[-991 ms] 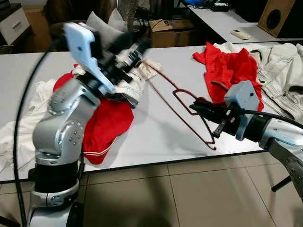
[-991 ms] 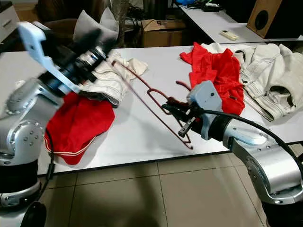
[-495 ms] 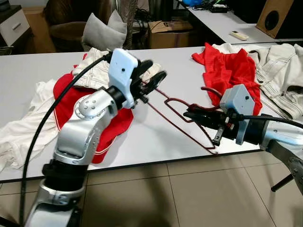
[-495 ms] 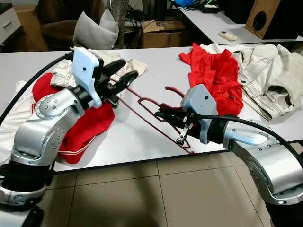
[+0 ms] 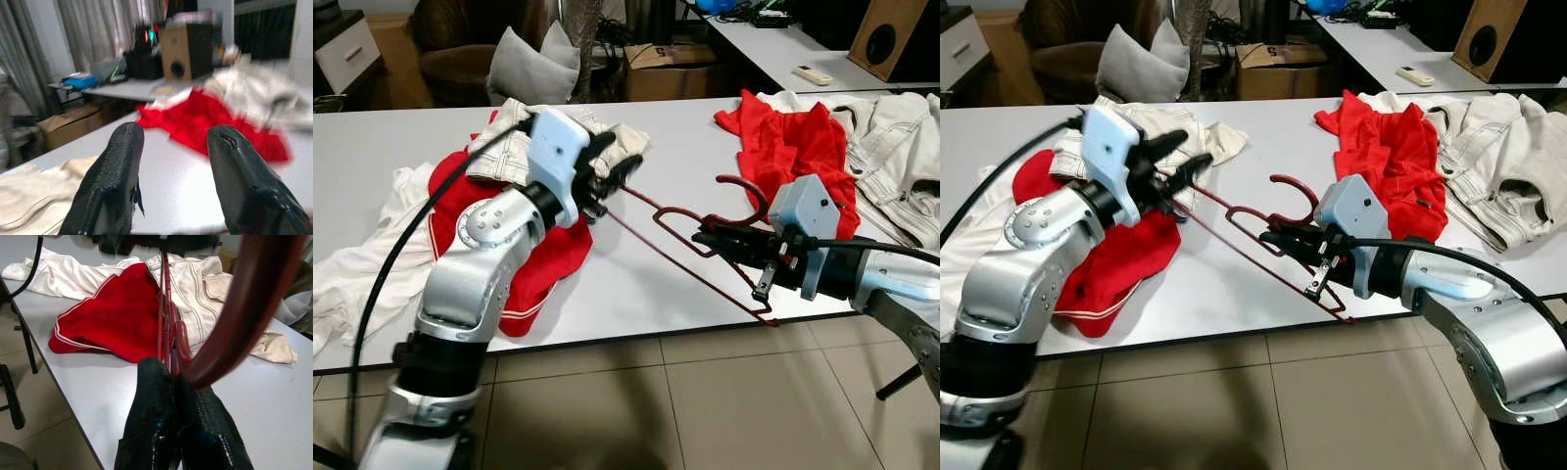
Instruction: Hang hanger
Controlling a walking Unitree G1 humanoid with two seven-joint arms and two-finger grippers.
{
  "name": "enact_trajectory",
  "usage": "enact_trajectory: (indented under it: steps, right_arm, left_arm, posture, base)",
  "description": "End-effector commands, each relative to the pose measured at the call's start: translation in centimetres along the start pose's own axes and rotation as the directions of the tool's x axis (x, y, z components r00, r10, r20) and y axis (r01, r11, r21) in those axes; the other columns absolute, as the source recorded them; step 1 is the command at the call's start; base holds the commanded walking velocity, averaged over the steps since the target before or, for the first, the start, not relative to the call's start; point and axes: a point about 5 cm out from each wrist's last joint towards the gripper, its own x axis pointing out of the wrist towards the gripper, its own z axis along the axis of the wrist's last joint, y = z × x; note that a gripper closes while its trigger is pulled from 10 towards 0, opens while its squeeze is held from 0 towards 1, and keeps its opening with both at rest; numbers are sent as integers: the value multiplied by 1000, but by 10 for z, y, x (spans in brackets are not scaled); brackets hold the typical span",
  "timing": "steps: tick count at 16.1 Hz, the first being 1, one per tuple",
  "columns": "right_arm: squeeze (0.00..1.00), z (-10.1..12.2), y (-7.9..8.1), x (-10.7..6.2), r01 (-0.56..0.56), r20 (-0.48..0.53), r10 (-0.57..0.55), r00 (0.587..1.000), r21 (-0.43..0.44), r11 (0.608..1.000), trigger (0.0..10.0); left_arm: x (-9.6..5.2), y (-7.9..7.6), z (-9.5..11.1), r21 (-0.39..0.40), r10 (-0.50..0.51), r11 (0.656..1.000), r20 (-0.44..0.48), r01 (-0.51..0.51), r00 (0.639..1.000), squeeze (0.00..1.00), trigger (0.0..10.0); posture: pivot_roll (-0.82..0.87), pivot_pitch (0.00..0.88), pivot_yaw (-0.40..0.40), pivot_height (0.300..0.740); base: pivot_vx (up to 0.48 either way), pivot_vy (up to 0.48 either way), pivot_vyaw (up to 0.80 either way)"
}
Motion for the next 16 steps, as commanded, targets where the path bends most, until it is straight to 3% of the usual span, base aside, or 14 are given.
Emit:
enact_trajectory:
  steps: [1,4,5,6,9,12,14,16]
  right_arm:
    - [0,4,-3,0,26,9,-25,1000,-24,999,10000]
    - [0,-8,-5,-1,133,-9,-133,991,63,989,10000]
    - [0,-12,-4,-3,171,-10,-171,985,87,981,10000]
    - [0,-18,-2,-4,258,0,-259,966,118,959,10000]
    - [0,-33,1,-11,491,12,-504,863,207,846,10000]
    - [0,-35,10,-10,537,20,-572,820,317,782,10000]
    - [0,-41,12,-11,631,0,-672,741,344,696,10000]
    - [0,-46,17,-8,636,-9,-672,740,337,695,10000]
  left_arm:
    - [-1,7,15,-45,19,999,62,-16,998,0,10000]
    - [-12,22,34,-129,85,989,141,-66,986,0,10000]
    - [-18,26,33,-99,110,990,126,-98,986,0,10000]
    - [-32,30,18,-29,168,985,27,-168,985,0,10000]
    - [-66,17,-22,44,268,963,-128,-265,955,0,10000]
    - [-79,5,-35,-11,323,945,-148,-328,935,0,10000]
    - [-79,1,-39,-11,344,937,-155,-350,926,0,10000]
    - [-78,-4,-43,-8,344,937,-167,-350,924,0,10000]
  posture:
    - [-113,0,9,740]
    - [-102,0,-3,740]
    - [-100,0,-6,740]
    - [-100,3,3,740]
    - [-87,15,16,740]
    - [-92,28,12,740]
    - [-87,29,2,740]
    - [-91,27,0,740]
  base:
    - [0,0,0]
    - [0,0,0]
    - [0,0,0]
    - [0,0,0]
    - [0,0,0]
    - [0,207,0]
    - [0,416,0]
    - [0,418,0]
